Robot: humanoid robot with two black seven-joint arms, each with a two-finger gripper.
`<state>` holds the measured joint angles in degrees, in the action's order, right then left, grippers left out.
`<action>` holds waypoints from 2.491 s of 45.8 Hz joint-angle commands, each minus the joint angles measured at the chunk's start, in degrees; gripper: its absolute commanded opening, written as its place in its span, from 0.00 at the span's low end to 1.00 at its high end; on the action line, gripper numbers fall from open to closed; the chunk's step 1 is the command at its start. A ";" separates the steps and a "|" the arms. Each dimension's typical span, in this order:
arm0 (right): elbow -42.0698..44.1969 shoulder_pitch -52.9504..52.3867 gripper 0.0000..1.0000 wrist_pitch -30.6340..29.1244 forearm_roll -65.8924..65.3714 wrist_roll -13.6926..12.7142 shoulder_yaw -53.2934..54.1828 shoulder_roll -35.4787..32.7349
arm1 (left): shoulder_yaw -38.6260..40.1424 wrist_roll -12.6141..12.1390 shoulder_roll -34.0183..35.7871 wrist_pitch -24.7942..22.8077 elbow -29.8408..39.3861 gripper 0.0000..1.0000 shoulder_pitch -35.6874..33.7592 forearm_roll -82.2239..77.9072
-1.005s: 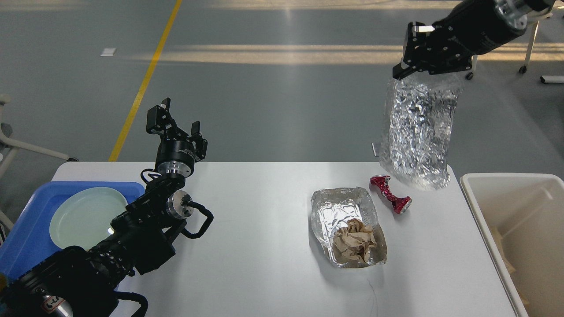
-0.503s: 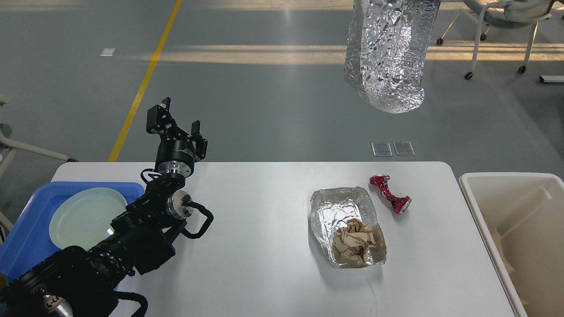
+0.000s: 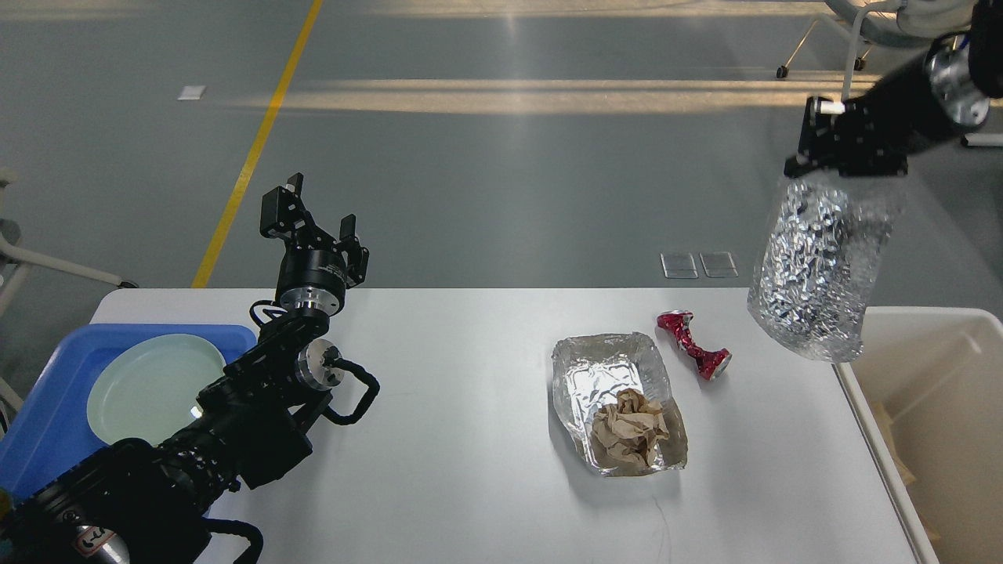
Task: Tidy desktop
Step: 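Lower the foil bag into the white bin and open the right gripper, then swing the right gripper back over the table toward the red can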
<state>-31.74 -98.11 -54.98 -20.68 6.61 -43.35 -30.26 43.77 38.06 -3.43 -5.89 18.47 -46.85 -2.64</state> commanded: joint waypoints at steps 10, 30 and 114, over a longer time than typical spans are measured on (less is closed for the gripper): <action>5.54 15.66 0.00 6.98 -5.95 -0.19 -8.15 1.25 | 0.00 0.00 0.00 0.00 -0.01 0.99 0.00 0.00; 13.90 35.09 0.74 35.12 -5.34 -0.19 -11.76 3.54 | 0.00 0.00 0.00 0.00 -0.01 0.99 0.00 0.00; -26.89 -35.76 1.00 -0.02 16.29 -0.37 -10.00 -1.74 | 0.00 0.00 0.00 0.00 -0.01 0.99 0.00 0.00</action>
<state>-60.05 -140.22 -55.00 -4.14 6.38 -52.82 -32.49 43.77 38.06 -3.43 -5.89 18.46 -46.85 -2.64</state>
